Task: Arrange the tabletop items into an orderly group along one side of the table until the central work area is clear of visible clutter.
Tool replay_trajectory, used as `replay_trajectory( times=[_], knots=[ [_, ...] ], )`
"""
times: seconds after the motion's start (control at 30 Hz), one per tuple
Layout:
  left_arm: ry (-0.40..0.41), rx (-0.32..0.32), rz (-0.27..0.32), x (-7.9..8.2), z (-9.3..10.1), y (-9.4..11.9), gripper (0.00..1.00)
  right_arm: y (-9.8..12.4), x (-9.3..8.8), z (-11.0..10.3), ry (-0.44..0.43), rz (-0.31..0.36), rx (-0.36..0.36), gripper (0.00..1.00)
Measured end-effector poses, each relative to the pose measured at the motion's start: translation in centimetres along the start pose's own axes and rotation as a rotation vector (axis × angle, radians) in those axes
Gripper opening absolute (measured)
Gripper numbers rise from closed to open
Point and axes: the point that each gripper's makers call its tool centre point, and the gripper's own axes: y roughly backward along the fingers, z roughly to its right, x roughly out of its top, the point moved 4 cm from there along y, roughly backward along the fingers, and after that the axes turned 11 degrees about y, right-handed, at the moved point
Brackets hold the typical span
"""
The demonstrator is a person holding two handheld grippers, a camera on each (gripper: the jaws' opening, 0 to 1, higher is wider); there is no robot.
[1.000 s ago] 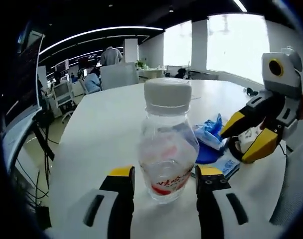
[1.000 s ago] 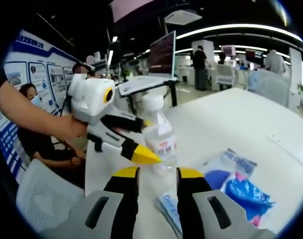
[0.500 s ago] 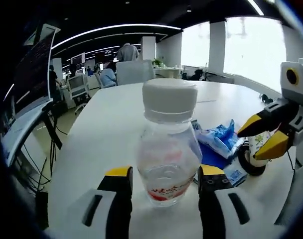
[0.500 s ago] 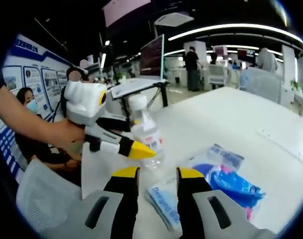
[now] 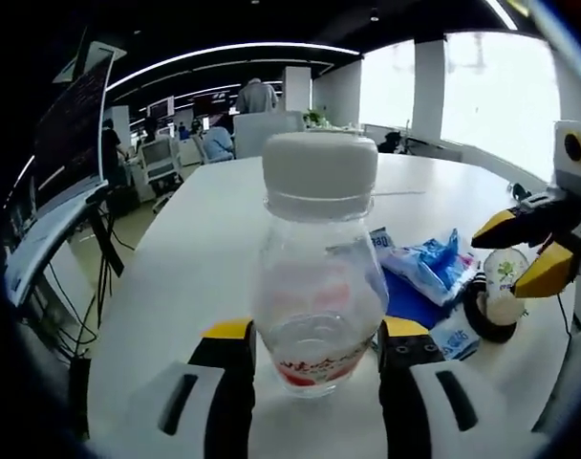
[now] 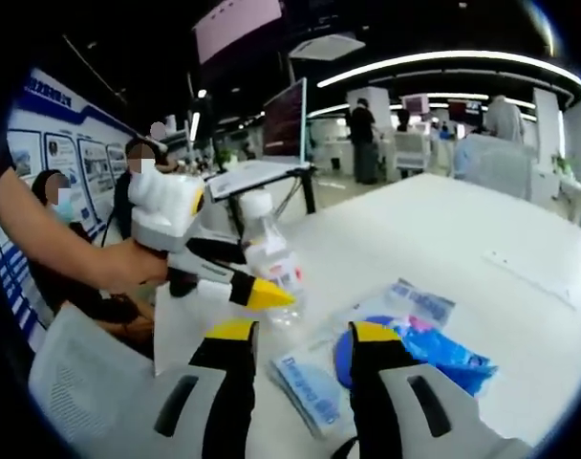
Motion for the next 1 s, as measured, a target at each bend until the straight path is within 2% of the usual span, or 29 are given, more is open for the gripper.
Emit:
replay_trajectory(
  times=[0.17, 0.33, 0.47, 1.0],
  knots=[
    [0.012, 0.018, 0.003, -0.1, 0.1, -0.4, 0.49, 0.5, 0.2, 0.2, 0.036, 0.021, -0.012, 0.51],
    [0.007, 0.027, 0.0, -0.3, 0.1, -0.6, 0.45, 1.2, 0.1, 0.4, 0.066, 0.034, -0.013, 0.63],
    [0.01, 0.028, 0.004, -0.3, -0.1, -0.8, 0.44, 1.8, -0.3, 0.7, 0.077, 0.034, -0.02, 0.65],
    [-0.005, 0.019, 0.03, -0.1, -0.2, -0.8, 0.4, 4.8, -3.1, 1.7, 0.03, 0.004, -0.069, 0.65]
  ],
)
